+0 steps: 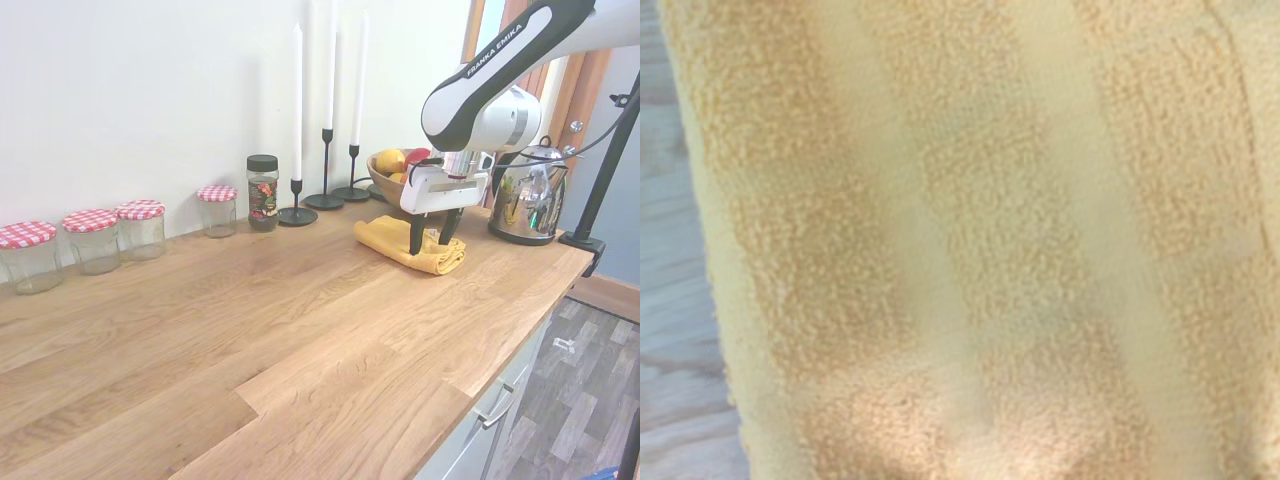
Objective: Wipe the counter
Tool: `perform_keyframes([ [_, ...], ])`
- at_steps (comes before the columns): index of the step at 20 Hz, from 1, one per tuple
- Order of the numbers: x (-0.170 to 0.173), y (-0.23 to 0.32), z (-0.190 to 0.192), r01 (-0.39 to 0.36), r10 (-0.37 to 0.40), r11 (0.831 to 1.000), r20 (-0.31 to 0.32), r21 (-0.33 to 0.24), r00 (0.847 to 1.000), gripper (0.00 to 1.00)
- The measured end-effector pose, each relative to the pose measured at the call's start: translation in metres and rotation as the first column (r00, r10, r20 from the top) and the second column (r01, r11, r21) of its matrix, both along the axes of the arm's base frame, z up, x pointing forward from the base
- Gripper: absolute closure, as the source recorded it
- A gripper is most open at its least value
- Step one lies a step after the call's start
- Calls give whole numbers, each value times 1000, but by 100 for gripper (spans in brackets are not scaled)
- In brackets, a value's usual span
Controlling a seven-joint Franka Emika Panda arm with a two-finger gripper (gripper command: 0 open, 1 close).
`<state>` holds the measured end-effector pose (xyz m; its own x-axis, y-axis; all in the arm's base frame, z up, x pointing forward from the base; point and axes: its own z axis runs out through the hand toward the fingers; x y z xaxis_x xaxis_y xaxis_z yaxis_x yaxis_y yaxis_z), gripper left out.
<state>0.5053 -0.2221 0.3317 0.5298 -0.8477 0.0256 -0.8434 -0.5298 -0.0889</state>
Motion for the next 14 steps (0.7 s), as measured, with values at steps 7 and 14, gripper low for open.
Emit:
perform_keyframes([
  [7, 0, 1, 0, -3, 3, 1000, 4, 9, 1000, 100],
  [14, 2, 6, -1, -6, 6, 1000, 8, 20, 1000, 100],
])
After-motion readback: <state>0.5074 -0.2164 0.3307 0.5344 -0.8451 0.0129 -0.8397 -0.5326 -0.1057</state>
